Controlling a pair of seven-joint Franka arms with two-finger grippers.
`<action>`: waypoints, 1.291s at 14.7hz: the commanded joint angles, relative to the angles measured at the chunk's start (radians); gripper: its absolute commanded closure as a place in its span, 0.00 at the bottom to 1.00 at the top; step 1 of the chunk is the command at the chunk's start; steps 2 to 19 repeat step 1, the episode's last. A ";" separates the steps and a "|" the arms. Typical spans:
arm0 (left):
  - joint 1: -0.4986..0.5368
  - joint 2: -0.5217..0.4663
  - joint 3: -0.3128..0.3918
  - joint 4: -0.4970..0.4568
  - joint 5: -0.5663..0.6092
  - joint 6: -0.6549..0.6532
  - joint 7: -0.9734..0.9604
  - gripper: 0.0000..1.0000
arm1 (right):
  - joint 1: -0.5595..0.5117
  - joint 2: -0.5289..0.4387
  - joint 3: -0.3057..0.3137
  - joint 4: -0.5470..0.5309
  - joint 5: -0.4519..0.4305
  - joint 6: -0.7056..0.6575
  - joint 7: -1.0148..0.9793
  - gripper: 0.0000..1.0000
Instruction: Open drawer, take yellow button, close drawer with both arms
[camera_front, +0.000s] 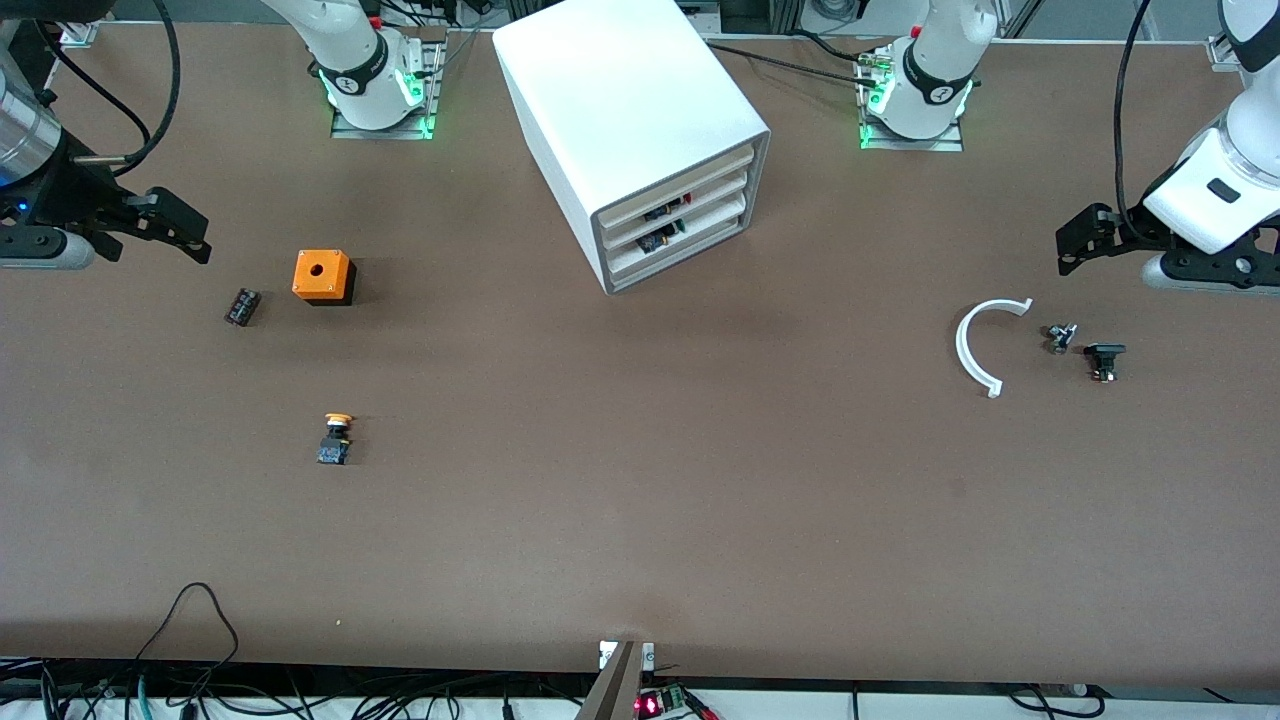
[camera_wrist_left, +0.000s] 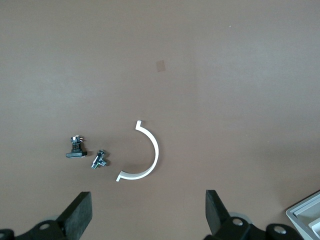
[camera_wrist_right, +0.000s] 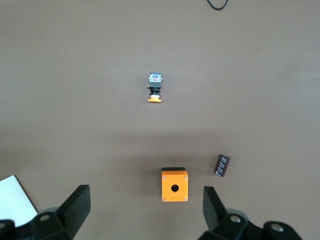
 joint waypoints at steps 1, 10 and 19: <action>-0.008 -0.021 0.003 -0.017 -0.005 0.005 0.019 0.00 | 0.008 -0.007 -0.007 -0.011 0.019 0.009 -0.009 0.00; -0.008 -0.021 0.003 -0.017 -0.005 0.005 0.019 0.00 | 0.008 -0.007 -0.007 -0.011 0.019 0.009 -0.009 0.00; -0.008 -0.021 0.003 -0.017 -0.005 0.005 0.019 0.00 | 0.008 -0.007 -0.007 -0.011 0.019 0.009 -0.009 0.00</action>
